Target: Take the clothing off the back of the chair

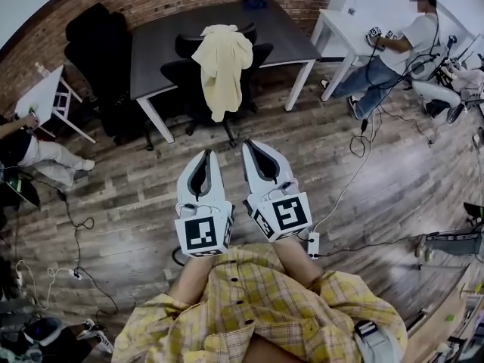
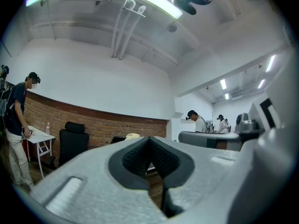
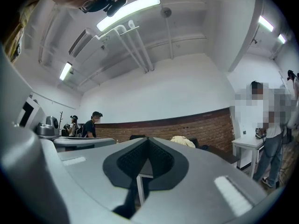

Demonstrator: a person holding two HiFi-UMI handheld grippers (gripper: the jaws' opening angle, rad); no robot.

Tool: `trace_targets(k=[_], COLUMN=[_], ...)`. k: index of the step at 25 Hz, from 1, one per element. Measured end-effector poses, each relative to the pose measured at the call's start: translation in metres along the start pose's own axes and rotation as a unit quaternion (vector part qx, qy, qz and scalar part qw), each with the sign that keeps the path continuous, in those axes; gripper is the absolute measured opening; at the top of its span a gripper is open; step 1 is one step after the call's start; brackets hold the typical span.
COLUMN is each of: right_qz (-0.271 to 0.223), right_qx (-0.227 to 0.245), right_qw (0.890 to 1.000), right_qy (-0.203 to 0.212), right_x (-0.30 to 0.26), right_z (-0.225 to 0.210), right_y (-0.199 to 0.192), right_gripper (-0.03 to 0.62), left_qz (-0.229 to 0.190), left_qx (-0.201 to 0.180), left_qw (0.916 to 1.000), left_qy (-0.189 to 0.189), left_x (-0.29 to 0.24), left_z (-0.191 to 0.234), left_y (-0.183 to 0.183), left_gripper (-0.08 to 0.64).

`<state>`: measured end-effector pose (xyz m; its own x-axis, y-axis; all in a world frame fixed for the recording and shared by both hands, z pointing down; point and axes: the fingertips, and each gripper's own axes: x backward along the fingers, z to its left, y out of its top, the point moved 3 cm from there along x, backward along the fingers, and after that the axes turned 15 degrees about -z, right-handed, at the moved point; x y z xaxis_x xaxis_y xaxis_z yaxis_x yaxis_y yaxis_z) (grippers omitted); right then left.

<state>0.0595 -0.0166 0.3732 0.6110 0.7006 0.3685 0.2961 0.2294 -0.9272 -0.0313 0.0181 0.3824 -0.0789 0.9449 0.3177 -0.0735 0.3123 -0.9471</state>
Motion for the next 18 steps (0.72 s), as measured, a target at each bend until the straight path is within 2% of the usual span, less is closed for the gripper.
trace_targets(k=[18], right_qz=[-0.003], right_qx=[0.036], right_qw=[0.997], right_qy=[-0.064], right_x=[-0.119], right_z=[-0.006], right_y=[-0.033], right_gripper=[0.002], left_qz=[-0.012], left_qx=[0.025], left_qw=[0.9970], left_qy=[-0.072], left_x=[-0.106], left_z=[0.086], left_y=[-0.012], left_gripper=[0.000])
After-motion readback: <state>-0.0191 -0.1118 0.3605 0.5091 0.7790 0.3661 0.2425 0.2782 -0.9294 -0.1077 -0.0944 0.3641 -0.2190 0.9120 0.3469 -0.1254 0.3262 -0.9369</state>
